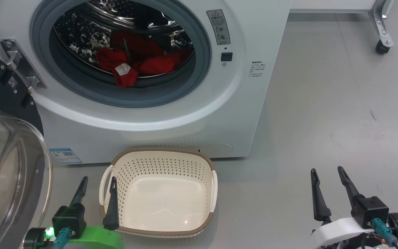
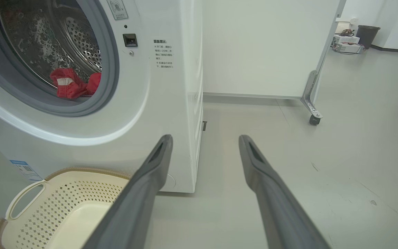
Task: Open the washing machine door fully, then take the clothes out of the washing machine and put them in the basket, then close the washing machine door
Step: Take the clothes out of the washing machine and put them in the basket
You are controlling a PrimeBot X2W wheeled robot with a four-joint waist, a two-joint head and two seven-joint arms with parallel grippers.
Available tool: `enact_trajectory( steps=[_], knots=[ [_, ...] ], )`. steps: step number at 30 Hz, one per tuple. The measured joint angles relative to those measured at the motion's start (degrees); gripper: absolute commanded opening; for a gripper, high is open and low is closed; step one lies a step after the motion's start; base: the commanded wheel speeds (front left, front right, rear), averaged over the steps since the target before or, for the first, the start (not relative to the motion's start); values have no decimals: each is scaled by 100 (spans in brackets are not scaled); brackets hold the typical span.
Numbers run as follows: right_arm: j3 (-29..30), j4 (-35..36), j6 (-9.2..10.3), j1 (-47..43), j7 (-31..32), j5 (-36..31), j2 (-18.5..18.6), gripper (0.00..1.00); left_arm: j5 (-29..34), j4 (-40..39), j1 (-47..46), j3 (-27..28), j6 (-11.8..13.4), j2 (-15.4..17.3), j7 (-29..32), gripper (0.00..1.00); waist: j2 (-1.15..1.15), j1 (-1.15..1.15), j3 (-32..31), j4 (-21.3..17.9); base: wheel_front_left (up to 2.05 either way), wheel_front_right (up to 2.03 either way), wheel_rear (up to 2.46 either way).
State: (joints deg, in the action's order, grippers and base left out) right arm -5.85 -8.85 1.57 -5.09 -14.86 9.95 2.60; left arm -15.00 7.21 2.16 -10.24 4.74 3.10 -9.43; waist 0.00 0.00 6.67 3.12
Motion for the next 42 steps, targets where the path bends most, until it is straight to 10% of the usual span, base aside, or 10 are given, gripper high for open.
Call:
enact_trajectory(
  steps=[19, 42],
  knots=[
    [-188, 190, -56, 267, 0, -62, -3, 100, -135, 534, -1129, -90, -307, 97, 646, 100, 0, 0, 611, -234, 0, 0, 0],
    [-649, 303, -146, 1193, 0, 302, -2, 100, 297, 1606, -3556, -66, -564, 1204, 2362, 100, 0, 0, 1885, -1350, 0, 0, 0]
  ],
)
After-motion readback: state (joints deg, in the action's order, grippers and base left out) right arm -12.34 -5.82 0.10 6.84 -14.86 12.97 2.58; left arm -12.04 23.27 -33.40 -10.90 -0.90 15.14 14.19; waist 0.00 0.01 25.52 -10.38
